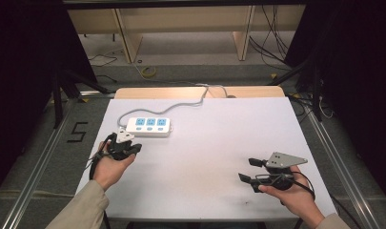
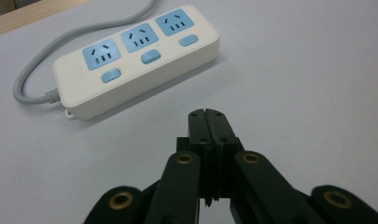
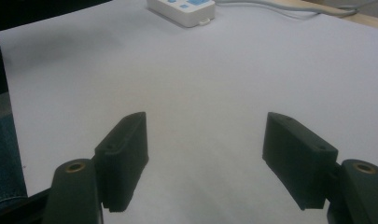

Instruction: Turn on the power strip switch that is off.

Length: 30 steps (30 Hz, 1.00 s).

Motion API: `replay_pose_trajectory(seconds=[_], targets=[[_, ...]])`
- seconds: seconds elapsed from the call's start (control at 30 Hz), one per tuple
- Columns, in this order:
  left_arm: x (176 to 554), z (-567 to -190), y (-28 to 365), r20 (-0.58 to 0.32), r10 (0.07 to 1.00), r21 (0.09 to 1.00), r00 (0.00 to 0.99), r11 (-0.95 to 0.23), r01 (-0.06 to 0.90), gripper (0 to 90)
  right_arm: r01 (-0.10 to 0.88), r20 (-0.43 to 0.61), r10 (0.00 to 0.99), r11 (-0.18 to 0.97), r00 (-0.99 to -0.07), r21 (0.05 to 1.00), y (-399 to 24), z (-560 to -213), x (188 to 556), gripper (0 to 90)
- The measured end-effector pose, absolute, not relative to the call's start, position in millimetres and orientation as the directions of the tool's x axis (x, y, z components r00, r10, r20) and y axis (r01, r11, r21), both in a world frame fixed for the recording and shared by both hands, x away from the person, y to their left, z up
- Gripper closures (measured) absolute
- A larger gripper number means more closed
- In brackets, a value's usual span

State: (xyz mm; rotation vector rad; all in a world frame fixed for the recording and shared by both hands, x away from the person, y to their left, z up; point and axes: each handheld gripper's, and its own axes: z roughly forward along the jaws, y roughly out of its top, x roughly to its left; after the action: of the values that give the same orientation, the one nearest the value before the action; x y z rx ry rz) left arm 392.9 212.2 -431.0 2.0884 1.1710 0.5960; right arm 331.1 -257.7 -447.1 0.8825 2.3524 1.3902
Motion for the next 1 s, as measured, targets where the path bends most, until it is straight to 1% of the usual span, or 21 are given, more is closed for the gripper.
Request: replay_pose_trajectory(seconds=[0.3,1.0], targets=[[399,-434,211,0.070,0.869,0.726,0.490,-0.382,0.572,89.9,0.366,0.074,0.623,0.356,-0.779,0.860,-258,-447,331,31.3],[415,-441,190,0.102,0.855,0.702,0.508,-0.424,0.572,89.9,0.369,0.078,0.623,0.352,-0.778,0.860,-258,-448,332,31.2]])
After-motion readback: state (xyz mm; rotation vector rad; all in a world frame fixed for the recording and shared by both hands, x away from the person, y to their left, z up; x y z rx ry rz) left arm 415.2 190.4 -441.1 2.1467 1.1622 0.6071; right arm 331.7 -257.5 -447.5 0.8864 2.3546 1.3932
